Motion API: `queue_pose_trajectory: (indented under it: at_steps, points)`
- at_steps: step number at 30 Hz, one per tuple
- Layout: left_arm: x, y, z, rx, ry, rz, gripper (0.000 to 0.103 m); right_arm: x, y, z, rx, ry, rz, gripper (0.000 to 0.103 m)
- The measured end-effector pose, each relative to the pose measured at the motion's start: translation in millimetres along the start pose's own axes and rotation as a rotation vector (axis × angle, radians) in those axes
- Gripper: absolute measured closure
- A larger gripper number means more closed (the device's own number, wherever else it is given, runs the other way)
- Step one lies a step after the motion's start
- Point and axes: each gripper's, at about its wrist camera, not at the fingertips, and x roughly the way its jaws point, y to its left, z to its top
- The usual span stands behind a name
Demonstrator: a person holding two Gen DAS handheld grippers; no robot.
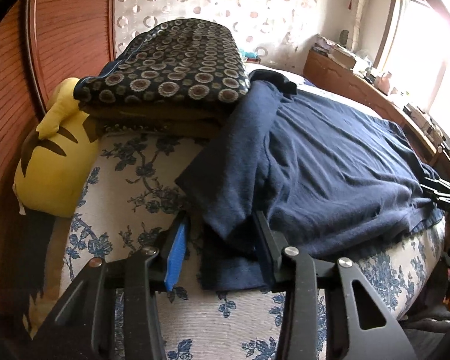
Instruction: Fold small clothes
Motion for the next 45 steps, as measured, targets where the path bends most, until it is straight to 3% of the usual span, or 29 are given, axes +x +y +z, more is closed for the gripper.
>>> queue_pose_trajectory:
  at_steps: [3, 13, 18, 27, 45]
  points:
    - [0, -1, 0, 0.003, -0.002, -0.021, 0.063, 0, 0, 0, 0.001, 0.0, 0.0, 0.038]
    - [1, -14, 4, 0.032, 0.001, -0.069, 0.096, 1, 1, 0, 0.001, 0.0, 0.003, 0.037]
    - [-20, -39, 21, 0.09, -0.085, -0.118, 0.097, 1, 0, 1, 0.002, 0.0, 0.006, 0.037]
    - [-51, -103, 83, 0.184, -0.246, -0.257, 0.098, 2, -1, 1, 0.009, -0.002, 0.01, 0.037]
    - [-60, -220, 152, 0.329, -0.3, -0.478, 0.098, -3, -21, -4, 0.1, -0.057, 0.057, 0.037]
